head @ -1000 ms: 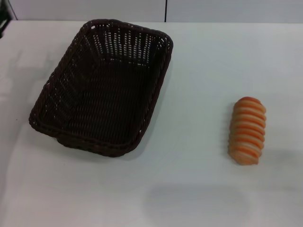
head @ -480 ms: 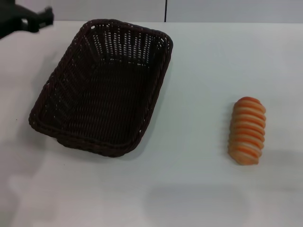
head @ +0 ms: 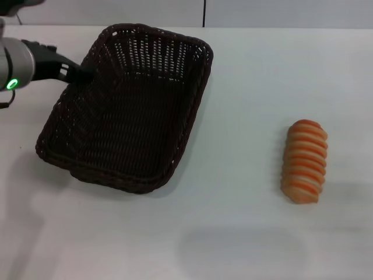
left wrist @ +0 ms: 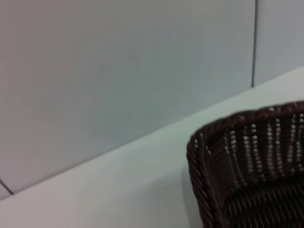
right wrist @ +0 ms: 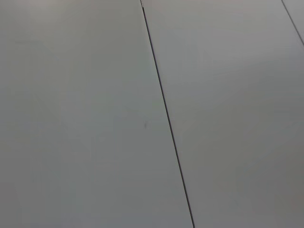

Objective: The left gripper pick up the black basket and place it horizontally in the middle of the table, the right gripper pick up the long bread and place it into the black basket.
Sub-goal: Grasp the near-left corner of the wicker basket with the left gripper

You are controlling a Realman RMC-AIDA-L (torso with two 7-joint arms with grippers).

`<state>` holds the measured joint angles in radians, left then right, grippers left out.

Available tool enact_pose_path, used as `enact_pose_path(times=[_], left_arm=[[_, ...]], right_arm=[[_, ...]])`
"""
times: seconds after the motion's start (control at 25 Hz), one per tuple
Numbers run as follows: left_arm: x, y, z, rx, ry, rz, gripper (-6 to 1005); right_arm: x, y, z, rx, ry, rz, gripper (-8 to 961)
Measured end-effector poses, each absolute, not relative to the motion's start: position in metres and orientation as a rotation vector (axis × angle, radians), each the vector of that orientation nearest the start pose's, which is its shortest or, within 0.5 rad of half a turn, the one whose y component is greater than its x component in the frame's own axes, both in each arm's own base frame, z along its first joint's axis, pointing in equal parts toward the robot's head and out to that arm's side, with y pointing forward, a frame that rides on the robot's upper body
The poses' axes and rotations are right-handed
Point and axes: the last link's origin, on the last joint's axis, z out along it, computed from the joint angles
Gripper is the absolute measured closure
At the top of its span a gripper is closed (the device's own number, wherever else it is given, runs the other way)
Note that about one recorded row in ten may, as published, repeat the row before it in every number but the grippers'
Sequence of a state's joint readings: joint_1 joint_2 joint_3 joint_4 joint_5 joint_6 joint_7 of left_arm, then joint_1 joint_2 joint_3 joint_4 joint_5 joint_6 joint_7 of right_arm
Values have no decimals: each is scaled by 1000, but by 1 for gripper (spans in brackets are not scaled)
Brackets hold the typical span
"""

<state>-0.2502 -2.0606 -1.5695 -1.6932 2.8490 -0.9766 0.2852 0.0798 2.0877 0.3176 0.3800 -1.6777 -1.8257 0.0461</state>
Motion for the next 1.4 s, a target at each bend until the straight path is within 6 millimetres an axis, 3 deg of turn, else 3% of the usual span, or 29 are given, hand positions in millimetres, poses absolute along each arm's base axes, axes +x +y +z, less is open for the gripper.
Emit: enact_pose_path(times=[0.44, 0.96, 1.4], left_arm=[[-211, 373, 30, -2080, -801, 207, 175], [-218, 377, 21, -2102, -824, 284, 177], [-212, 377, 20, -2137, -766, 335, 452]], right_arm=[[329, 183, 9, -1144, 430, 939, 139], [329, 183, 9, -1146, 428, 942, 139], [327, 182, 8, -1154, 424, 949, 139]])
